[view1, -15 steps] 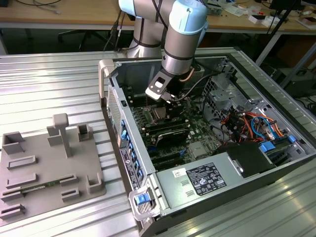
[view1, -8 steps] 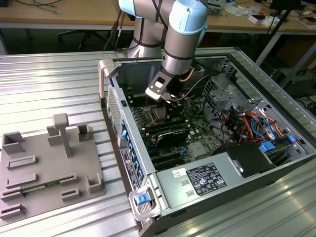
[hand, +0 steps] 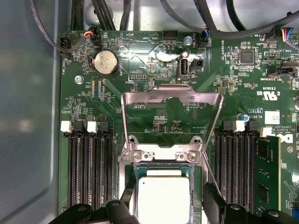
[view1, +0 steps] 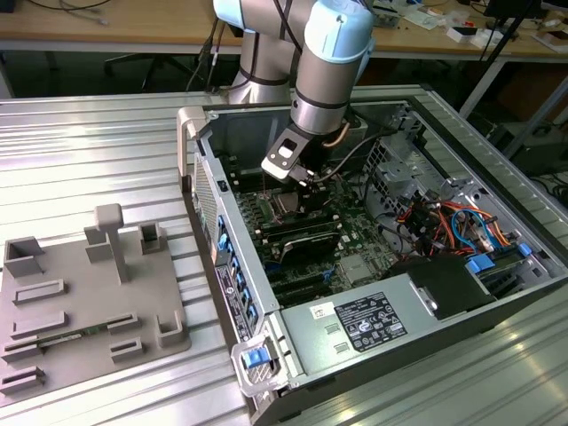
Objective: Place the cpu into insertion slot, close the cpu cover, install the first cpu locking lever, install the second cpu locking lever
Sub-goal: 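Place the cpu into insertion slot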
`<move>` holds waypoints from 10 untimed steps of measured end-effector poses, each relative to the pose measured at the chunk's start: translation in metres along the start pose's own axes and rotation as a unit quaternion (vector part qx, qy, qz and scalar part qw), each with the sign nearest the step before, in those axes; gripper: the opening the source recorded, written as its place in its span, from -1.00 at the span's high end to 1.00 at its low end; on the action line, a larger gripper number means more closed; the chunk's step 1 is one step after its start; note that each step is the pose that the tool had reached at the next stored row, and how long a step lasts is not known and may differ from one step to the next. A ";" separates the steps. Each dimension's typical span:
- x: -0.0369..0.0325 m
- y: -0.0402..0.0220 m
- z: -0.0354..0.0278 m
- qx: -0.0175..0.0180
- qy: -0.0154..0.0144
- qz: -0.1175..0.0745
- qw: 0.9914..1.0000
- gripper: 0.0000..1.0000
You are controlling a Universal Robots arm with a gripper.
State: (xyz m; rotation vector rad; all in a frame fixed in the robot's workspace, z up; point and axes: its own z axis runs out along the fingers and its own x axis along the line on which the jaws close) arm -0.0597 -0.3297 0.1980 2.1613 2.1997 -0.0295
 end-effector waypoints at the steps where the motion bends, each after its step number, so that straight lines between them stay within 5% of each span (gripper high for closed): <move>1: 0.0000 0.0000 0.0000 0.000 0.001 0.000 1.000 -0.36; 7: -0.0001 0.0000 0.0000 0.000 0.005 0.000 1.000 -0.36; 10: -0.0001 0.0000 0.0002 0.000 0.010 0.000 1.000 -0.36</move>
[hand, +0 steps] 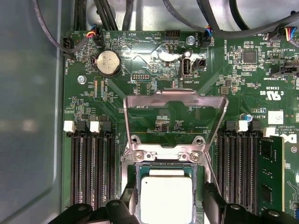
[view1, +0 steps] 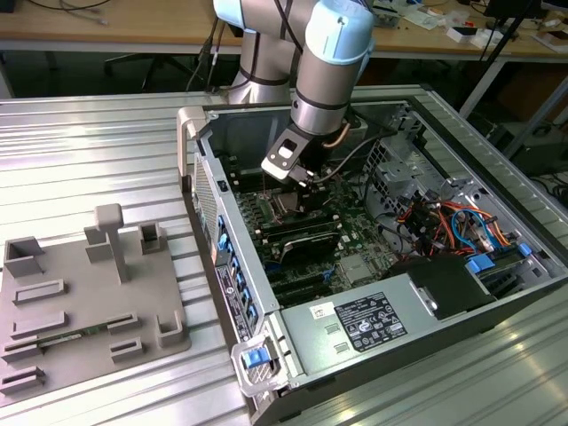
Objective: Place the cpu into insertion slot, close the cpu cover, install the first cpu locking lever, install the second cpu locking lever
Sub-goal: 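Place the cpu into insertion slot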
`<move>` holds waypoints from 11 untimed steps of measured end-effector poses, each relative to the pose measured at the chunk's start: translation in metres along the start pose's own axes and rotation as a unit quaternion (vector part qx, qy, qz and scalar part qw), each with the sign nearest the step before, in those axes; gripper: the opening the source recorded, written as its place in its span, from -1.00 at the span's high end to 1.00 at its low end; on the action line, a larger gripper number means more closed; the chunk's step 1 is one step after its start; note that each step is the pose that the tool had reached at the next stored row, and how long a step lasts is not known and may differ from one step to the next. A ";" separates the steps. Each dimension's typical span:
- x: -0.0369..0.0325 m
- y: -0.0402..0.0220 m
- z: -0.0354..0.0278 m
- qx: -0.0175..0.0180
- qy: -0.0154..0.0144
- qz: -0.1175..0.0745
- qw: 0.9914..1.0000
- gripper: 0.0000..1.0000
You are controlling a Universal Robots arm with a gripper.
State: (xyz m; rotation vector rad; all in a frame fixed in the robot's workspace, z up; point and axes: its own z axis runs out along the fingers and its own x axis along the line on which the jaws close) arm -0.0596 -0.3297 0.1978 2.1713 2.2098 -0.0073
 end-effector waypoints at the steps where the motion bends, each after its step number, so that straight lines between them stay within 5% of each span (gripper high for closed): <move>1: 0.0000 0.0000 0.0001 0.000 0.002 0.000 1.000 -0.36; 7: 0.0001 -0.0001 0.0005 0.000 0.016 0.001 1.000 -0.36; 11: 0.0001 0.0000 0.0006 0.000 0.018 0.001 1.000 -0.36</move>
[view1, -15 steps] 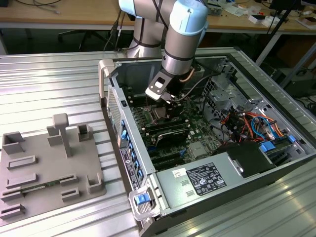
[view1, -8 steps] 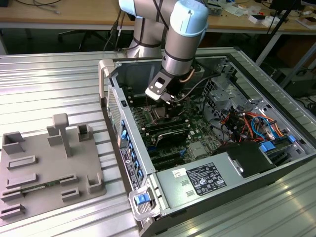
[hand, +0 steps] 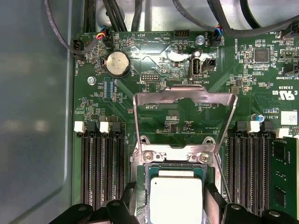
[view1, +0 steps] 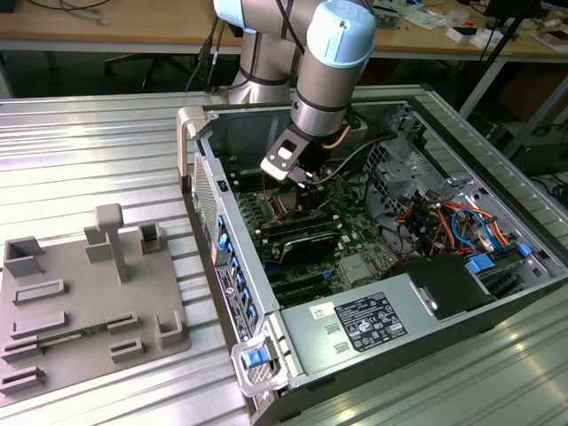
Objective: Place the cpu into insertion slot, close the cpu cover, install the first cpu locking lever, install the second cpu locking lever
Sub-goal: 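Place the cpu into insertion slot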
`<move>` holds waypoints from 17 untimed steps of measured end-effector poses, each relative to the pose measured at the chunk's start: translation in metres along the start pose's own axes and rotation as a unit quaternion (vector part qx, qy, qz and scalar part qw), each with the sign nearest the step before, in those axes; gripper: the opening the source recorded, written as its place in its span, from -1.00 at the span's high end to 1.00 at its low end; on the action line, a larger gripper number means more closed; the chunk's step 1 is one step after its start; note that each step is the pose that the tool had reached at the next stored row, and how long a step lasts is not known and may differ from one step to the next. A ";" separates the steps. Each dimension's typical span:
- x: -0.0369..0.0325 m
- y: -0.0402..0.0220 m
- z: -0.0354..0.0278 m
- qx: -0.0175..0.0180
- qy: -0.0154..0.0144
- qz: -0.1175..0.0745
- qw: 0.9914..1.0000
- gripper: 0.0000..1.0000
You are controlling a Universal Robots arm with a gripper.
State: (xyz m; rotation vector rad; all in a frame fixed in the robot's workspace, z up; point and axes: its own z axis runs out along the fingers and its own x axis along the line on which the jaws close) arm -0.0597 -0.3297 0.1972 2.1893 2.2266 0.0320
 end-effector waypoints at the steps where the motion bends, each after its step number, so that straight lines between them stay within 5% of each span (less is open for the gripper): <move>1: 0.0000 0.0000 -0.0001 0.000 0.000 0.000 1.000 -0.36; 7: -0.0001 0.0000 -0.0017 0.000 -0.010 0.000 1.000 -0.36; 12: 0.0004 0.0002 -0.0056 0.000 -0.014 0.000 1.000 -0.36; 15: 0.0013 0.0004 -0.0153 0.002 -0.019 -0.001 1.000 -0.36; 17: 0.0017 0.0006 -0.0182 0.002 -0.021 -0.001 1.000 -0.07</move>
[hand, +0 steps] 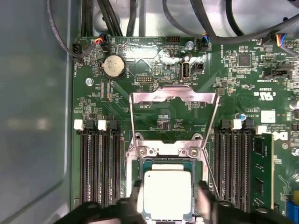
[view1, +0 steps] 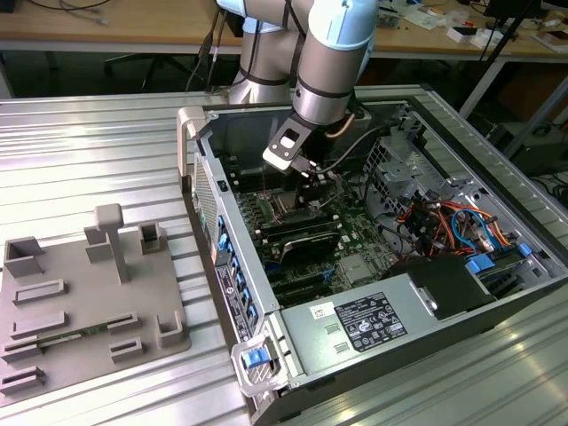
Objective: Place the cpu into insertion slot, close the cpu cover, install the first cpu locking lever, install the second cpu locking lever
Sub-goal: 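Place the cpu into insertion slot, then close the cpu cover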
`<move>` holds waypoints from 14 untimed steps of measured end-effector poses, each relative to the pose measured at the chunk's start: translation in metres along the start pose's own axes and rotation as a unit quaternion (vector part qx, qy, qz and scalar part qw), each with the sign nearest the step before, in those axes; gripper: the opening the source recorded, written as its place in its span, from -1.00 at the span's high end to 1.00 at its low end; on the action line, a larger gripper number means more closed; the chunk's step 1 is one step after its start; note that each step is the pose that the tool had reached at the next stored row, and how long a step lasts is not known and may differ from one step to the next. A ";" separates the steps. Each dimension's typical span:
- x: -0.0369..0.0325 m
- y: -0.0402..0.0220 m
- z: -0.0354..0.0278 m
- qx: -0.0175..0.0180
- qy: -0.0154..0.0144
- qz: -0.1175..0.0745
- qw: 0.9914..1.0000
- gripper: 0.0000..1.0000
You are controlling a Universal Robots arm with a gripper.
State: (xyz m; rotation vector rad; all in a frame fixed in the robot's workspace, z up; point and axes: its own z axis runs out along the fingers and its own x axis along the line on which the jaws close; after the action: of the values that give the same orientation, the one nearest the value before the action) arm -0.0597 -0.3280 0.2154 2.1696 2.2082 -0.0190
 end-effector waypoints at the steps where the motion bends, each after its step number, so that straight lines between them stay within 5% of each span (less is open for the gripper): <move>1: 0.0001 0.0000 -0.0018 0.000 -0.001 0.000 1.000 0.05; 7: 0.0006 0.0002 -0.0085 0.002 -0.006 0.000 1.000 0.79; 14: 0.0006 0.0002 -0.0089 0.002 -0.006 0.000 1.000 0.79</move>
State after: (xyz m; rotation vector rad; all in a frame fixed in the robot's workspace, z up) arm -0.0597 -0.3270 0.2242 2.1649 2.2038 -0.0358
